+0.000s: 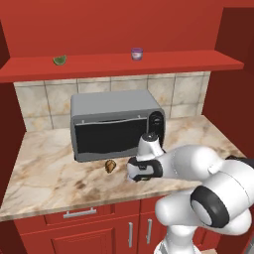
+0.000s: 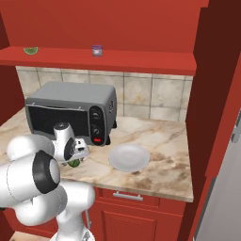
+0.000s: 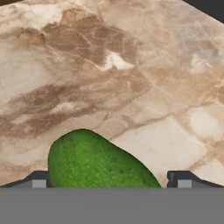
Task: Pick the avocado and bread from the counter and place them on the plate. Then pick the jam from the cabinet and place it next to the plate. Lastly close the cabinet door.
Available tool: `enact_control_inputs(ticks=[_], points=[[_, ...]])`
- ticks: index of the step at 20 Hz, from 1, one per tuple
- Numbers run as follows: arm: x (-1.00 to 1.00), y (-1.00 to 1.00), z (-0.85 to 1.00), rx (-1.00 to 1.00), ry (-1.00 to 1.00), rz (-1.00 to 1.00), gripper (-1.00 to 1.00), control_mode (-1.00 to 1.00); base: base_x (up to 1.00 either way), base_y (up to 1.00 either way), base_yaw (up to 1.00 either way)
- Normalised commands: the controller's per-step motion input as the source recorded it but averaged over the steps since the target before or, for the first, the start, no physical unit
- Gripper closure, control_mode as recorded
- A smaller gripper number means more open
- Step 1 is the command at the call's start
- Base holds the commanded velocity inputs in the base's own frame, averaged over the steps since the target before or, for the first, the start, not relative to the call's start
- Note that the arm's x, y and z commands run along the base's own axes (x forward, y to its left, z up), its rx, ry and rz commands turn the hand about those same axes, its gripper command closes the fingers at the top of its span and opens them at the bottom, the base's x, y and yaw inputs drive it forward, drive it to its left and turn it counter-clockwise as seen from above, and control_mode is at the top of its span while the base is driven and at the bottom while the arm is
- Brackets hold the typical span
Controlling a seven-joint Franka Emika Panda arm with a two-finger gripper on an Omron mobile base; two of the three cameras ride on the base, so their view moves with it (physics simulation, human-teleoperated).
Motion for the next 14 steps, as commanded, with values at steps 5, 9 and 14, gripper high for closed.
enact_control_inputs(ticks=[5, 9, 14], points=[[0.0, 0.0, -0.23, -0.01, 0.0, 0.0, 1.0, -1.0, 0.0, 0.0, 0.0], [-0.05, -0.04, -0.13, 0.0, -0.08, 0.0, 1.0, -1.0, 0.0, 0.0, 0.0], [-0.51, -0.49, 0.07, 0.03, -0.38, -0.01, 1.0, -1.0, 0.0, 0.0, 0.0]])
